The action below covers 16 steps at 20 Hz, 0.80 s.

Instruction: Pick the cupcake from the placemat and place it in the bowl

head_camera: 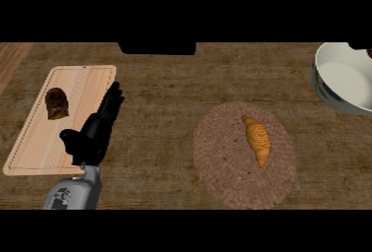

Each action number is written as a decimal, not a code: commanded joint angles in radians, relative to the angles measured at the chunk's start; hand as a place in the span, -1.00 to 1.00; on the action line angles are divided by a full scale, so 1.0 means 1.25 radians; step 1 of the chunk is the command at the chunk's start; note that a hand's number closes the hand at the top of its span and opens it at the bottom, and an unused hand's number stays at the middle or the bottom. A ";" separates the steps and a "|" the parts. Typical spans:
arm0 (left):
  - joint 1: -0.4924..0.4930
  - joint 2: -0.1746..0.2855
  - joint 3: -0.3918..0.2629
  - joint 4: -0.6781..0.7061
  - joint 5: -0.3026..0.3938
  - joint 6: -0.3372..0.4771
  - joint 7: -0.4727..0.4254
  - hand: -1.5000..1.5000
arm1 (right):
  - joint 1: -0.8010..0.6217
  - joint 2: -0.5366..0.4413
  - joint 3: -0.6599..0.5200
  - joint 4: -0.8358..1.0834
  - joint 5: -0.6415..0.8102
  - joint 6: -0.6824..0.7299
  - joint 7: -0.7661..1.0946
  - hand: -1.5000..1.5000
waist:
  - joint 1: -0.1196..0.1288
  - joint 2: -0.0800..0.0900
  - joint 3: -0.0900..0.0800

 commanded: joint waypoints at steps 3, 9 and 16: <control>-0.009 0.010 0.017 0.011 0.003 0.000 0.013 0.00 | 0.055 -0.008 -0.104 0.071 -0.122 0.017 -0.108 1.00 | -0.007 -0.002 0.001; -0.007 0.005 0.004 -0.003 -0.008 0.000 0.008 0.00 | 0.082 -0.038 -0.164 0.127 -0.211 0.130 -0.278 -1.00 | -0.005 -0.001 0.001; 0.042 -0.006 -0.014 -0.017 -0.007 -0.006 -0.003 0.00 | 0.071 -0.012 -0.239 0.079 -0.294 0.010 -0.421 -1.00 | 0.002 -0.002 0.001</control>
